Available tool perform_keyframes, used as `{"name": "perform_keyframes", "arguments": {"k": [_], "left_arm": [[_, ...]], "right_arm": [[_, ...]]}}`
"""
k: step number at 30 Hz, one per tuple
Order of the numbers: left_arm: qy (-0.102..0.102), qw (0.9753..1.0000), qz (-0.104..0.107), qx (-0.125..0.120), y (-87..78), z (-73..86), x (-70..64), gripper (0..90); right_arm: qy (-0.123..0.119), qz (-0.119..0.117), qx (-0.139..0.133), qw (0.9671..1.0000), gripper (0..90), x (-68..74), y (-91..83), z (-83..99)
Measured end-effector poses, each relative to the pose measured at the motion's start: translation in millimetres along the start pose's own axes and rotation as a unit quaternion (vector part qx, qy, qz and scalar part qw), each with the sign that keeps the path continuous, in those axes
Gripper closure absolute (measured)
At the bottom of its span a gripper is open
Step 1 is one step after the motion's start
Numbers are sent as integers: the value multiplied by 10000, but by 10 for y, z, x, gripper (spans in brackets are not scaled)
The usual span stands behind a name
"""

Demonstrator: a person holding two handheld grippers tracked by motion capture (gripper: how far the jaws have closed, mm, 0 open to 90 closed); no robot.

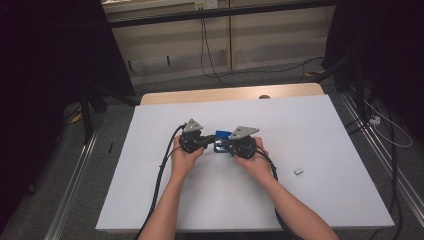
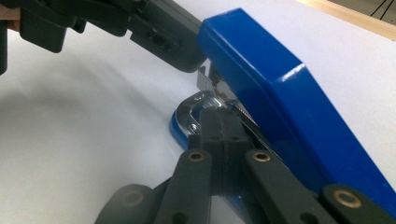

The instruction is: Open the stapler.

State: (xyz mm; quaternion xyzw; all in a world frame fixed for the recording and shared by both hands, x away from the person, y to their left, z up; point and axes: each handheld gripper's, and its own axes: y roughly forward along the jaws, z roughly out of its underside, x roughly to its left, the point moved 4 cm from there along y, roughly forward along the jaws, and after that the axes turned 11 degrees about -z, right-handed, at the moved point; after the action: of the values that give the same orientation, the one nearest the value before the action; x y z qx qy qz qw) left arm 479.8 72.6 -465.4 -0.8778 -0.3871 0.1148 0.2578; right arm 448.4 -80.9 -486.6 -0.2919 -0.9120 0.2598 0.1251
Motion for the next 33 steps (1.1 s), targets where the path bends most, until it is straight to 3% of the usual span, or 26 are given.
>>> {"name": "perform_keyframes", "arguments": {"k": [13,22,33], "left_arm": [[-67,9998,51,-190,-34,-80,-28,900],[-60,9997,30,-221,-25,-81,-18,900],[-97,9996,33,-251,-21,-75,-19,900]], "right_arm": [[-4,16,3,10000,900,18,49,-34],[233,113,-397,9989,900,1,16,-106],[189,333,-525,9979,900,40,51,-125]]}}
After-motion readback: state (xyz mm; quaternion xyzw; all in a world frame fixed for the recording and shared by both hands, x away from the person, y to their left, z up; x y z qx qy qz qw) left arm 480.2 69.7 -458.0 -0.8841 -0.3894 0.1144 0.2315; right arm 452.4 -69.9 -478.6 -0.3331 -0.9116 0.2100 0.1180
